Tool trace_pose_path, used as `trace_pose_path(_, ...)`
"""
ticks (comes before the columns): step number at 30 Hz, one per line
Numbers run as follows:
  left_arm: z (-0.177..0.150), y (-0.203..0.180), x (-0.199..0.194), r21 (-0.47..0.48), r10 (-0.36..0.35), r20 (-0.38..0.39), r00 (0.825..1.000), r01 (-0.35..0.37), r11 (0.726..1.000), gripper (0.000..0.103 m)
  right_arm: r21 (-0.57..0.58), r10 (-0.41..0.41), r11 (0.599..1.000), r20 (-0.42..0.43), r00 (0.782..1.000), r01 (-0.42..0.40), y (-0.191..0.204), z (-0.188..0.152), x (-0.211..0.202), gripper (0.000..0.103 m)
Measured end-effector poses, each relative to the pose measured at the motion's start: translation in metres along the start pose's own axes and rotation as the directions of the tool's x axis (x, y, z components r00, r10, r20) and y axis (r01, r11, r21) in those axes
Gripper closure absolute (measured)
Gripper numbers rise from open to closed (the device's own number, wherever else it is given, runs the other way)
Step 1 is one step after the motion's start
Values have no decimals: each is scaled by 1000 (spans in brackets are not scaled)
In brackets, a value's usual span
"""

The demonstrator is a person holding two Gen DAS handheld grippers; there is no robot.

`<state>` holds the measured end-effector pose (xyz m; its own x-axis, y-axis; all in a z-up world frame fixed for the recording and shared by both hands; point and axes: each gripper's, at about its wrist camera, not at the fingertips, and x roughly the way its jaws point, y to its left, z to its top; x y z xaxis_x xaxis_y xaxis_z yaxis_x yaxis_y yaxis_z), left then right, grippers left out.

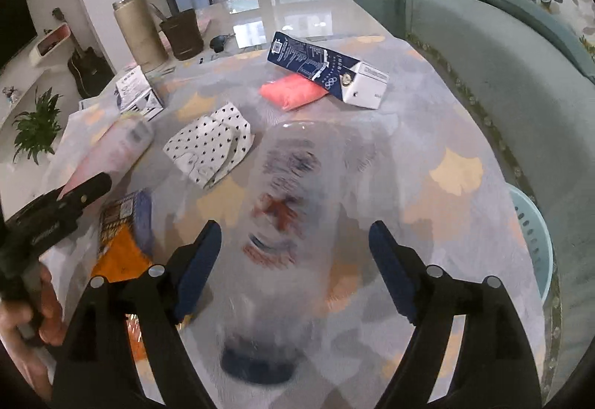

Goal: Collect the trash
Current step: 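Carry both bottles to the basket and release them from both tools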

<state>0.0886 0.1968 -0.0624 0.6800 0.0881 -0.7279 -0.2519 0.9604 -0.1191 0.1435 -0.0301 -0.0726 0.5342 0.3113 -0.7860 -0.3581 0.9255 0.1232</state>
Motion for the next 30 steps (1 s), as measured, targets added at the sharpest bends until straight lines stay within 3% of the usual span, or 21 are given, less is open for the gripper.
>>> trace_pose_path(2,-1,2,5,-3,30,0,1000,-30,1000,52,-6,-1,1000,-6,1000,0,3,0,7,26)
trace_pose_path(3,-2,5,8,-15,13,-13,1000,-13,1000,57,-11,-1,1000,-7,1000,1,6,-1,10,26)
trace_pose_path(6,-2,9,6,-38,-3,-2,1000,3,999,57,-42,-28,999,-5,1000,27,14,-5,16,48)
trace_pose_path(9,-4,5,-6,-27,8,70,998,-6,1000,57,-54,-19,998,19,1000,20,13,-9,13,50)
trace_pose_path(14,4,-19,-43,-25,-67,213,975,74,997,57,-19,1,1000,98,995,1,-5,-11,-14,50)
trace_pose_path(21,20,-99,-69,70,-225,279,934,214,974,57,69,-45,997,224,974,30,-66,-1,-66,50)
trace_pose_path(26,22,-175,-59,145,-327,245,913,299,943,57,169,-132,982,273,953,87,-129,4,-93,50)
trace_pose_path(30,22,-230,-44,192,-402,199,894,366,910,57,273,-192,955,260,946,119,-182,7,-97,50)
